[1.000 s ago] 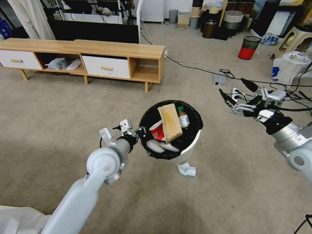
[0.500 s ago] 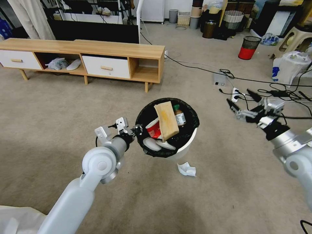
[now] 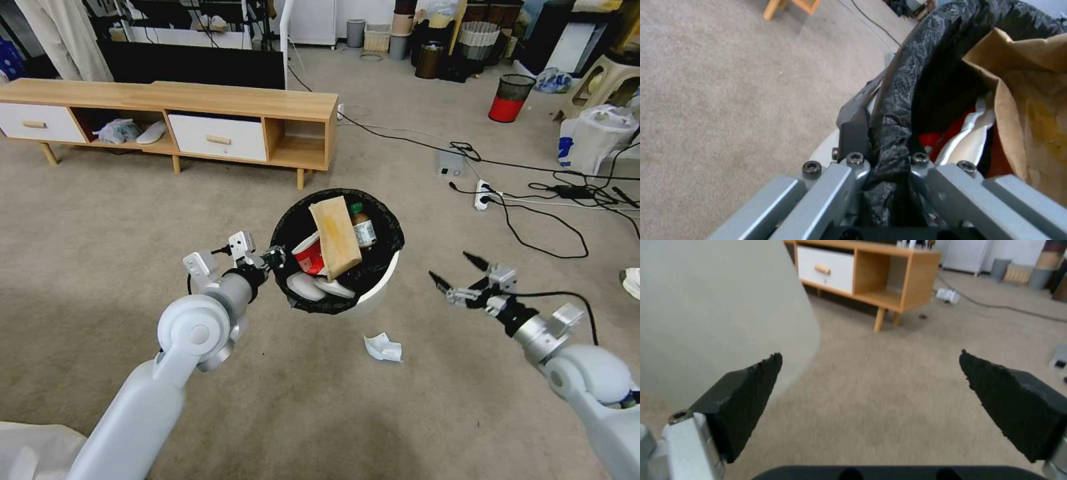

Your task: Pick up the trash bin, then pick up the garbage from the floor and place it into the trash bin.

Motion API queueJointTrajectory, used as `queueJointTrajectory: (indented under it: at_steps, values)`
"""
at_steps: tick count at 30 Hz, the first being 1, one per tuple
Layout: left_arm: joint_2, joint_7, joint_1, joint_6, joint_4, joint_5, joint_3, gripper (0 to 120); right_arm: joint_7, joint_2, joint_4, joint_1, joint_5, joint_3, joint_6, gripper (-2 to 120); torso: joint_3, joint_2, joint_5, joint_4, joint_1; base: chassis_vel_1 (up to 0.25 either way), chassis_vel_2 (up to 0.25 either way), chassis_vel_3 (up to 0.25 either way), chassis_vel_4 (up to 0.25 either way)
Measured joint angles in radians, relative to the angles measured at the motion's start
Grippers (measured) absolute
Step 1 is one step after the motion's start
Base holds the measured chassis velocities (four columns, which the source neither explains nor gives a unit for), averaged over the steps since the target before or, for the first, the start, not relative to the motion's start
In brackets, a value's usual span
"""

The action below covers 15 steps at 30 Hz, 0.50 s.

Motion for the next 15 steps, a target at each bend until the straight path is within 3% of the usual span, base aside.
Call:
queueJointTrajectory:
  at_steps: [7,15]
  values:
    - [0.005,0.000,0.006,0.000,-0.010,-0.003,-0.019,3,0.000,0.007,-0.058,0.010,-0.032,-0.044,0.012,100,0.000,0.000,-0.0001,0.0001,0.000,0.000,0.000,0.000,0.000]
    - [0.007,-0.001,0.025,0.000,-0.034,-0.003,-0.023,3,0.000,0.007,-0.193,0.068,-0.067,-0.194,0.024,100,0.000,0.000,-0.0001,0.0000,0.000,0.000,0.000,0.000,0.000]
